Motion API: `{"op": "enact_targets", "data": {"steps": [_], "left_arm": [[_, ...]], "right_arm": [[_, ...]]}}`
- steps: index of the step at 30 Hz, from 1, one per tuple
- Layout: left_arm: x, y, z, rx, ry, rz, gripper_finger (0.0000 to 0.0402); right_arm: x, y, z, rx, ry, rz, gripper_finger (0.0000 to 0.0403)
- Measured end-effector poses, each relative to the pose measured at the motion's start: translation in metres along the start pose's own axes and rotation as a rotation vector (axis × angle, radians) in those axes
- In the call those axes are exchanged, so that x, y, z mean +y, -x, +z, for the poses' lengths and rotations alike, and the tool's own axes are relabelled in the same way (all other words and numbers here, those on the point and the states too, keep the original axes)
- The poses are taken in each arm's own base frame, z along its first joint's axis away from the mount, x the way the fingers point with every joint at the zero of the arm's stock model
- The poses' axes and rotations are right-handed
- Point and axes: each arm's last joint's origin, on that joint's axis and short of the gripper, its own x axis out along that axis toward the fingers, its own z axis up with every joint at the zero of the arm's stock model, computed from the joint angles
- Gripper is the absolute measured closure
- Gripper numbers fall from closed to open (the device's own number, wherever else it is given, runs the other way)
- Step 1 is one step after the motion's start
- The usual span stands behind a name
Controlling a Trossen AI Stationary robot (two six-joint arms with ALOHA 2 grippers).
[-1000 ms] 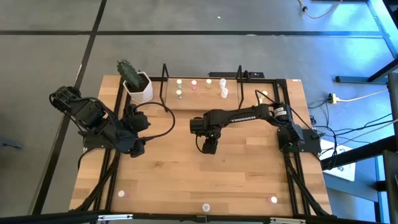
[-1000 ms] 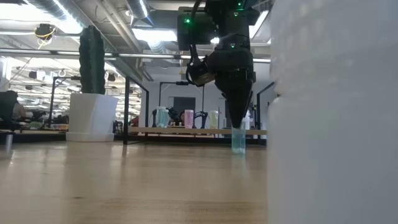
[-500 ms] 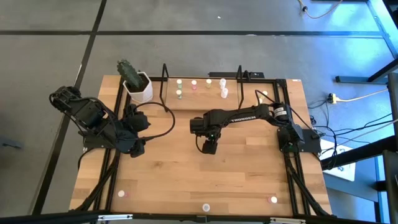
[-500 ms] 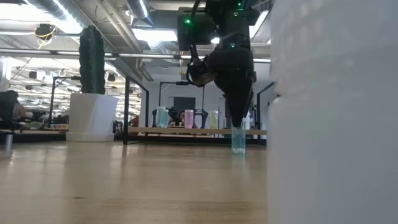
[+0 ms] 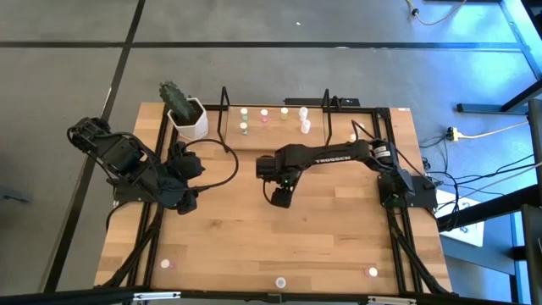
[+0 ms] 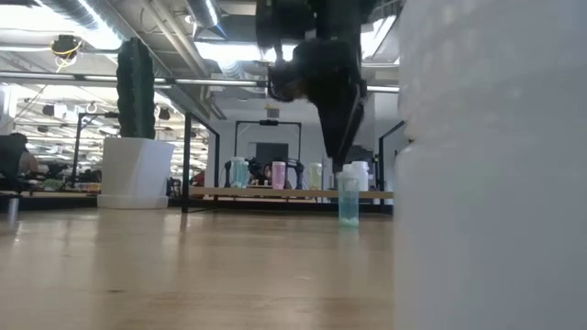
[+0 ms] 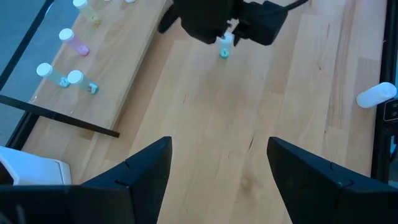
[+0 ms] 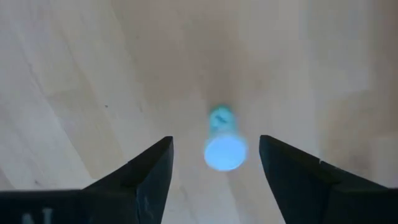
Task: Pick and place medicine bottles onto shelf by color
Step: Put the blue pill bottle on the shelf aligned with the other blue pill bottle
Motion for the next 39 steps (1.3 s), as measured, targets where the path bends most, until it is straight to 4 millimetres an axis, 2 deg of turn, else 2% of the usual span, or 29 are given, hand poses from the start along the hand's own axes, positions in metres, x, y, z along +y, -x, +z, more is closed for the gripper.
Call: {"op": "enact_targets", "data": {"steps": [9,18,23,29,39], "left_arm": [[0.000,0.000,0.000,-0.001,0.001,-0.001,0.0144],[-0.008,-0.004,0.005,-0.053,0.013,-0.044,0.0144],[-0.024,-0.025,0.006,-0.115,-0.058,-0.092,0.0144],[-0.028,-0.055,0.013,-0.185,-0.074,-0.105,0.0144],[-0.020,-0.120,0.028,-0.287,-0.133,-0.238,0.0144]], "right_arm": [[0.003,0.050,-0.005,-0.039,-0.005,-0.210,0.0163],[0.032,0.130,-0.032,-0.291,0.056,-0.291,0.0163],[0.036,0.173,-0.057,-0.432,0.042,-0.285,0.0163],[0.032,0.208,-0.087,-0.533,0.043,-0.260,0.0163],[0.037,0.239,-0.124,-0.617,0.148,-0.212,0.0163]]}}
